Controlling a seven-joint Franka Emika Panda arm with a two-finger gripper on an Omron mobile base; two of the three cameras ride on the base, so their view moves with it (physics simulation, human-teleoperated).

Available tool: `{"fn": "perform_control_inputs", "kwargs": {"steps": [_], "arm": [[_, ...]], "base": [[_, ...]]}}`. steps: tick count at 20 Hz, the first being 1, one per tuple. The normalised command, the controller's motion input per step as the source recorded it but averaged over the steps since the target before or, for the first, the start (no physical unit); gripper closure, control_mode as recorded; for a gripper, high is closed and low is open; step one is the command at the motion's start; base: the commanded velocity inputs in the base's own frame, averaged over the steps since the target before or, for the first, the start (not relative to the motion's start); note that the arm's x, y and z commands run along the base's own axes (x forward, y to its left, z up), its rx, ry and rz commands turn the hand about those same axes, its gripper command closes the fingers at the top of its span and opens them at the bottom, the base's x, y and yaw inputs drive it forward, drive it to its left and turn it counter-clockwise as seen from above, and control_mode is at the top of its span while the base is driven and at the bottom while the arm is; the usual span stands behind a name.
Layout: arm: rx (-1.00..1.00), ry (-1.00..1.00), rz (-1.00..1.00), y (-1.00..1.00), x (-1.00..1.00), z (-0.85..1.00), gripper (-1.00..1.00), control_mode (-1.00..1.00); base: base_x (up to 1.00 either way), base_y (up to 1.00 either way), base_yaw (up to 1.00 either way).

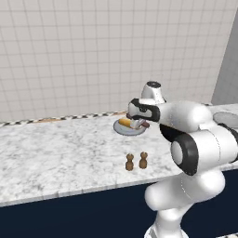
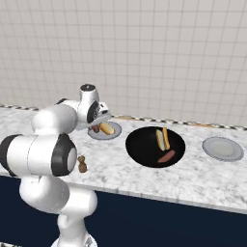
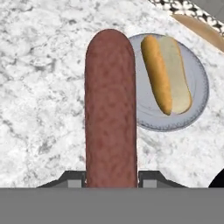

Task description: Place one bun and one sausage from the bowl on each plate.

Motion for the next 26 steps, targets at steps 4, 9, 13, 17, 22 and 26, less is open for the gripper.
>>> {"fn": "perform_control_inputs", "kwargs": {"steps": [4, 9, 13, 17, 22, 26], "arm": [[-0.15, 0.20, 0.11, 0.22, 0.26, -0.07, 1.00, -1.00], [-0.12, 0.05, 0.04, 0.03, 0.62, -0.53, 1.00, -1.00], [-0.08, 0.11, 0.05, 0.02, 0.40, -0.53, 1.00, -1.00], [0.00, 0.08, 0.00, 0.00, 0.63, -0.11, 1.00, -1.00], [-0.08, 0.14, 0.00, 0.01, 0.51, -0.53, 1.00, -1.00], [-0.05, 0.02, 0.00, 0.09, 0.43, -0.15, -1.00, -1.00]], "base": [[0.00, 0.00, 0.00], [0.00, 0.00, 0.00], [0.00, 0.00, 0.00], [0.00, 0.00, 0.00], [0.00, 0.00, 0.00], [0.00, 0.00, 0.00]]}}
